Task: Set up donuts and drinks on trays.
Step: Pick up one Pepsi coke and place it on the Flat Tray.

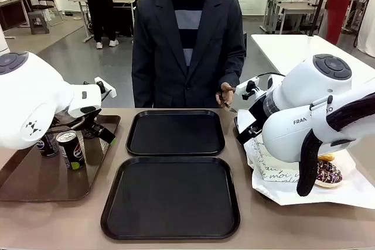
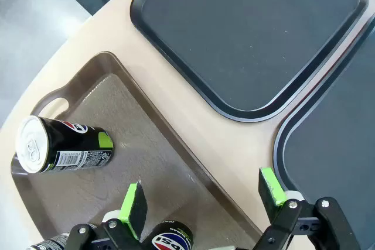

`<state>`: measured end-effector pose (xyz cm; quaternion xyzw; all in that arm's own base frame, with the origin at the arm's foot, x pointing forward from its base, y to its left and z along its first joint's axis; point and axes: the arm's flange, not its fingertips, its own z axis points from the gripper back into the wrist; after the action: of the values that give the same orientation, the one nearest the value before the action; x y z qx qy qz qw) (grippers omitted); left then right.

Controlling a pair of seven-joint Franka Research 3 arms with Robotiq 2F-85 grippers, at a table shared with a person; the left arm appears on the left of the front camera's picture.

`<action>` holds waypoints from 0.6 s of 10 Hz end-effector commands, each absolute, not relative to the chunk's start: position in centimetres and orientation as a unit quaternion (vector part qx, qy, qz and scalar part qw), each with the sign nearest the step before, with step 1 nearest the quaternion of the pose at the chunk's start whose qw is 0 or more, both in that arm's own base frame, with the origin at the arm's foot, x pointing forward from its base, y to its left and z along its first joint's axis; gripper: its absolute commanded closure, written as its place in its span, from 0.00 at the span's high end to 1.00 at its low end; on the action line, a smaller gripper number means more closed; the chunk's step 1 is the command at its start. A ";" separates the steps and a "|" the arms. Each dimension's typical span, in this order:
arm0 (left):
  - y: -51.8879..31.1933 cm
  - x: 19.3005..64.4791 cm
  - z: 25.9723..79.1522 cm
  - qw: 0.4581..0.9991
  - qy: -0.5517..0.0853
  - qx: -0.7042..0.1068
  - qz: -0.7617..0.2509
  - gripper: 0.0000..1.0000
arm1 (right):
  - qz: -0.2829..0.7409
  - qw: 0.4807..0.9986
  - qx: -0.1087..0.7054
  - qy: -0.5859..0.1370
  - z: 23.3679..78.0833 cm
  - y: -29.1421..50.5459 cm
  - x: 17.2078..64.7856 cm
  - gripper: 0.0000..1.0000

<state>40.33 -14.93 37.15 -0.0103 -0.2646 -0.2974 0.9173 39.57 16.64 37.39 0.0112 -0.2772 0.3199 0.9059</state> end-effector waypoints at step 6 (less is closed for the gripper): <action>-14.9 40.3 37.2 0.917 -0.265 -0.010 -0.298 1.00 | 0.320 0.906 0.011 -0.277 37.4 16.6 39.6 1.00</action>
<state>40.33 -14.93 37.15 -0.0103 -0.2646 -0.2974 0.9173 39.58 16.64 37.39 0.0112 -0.2772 0.3198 0.9060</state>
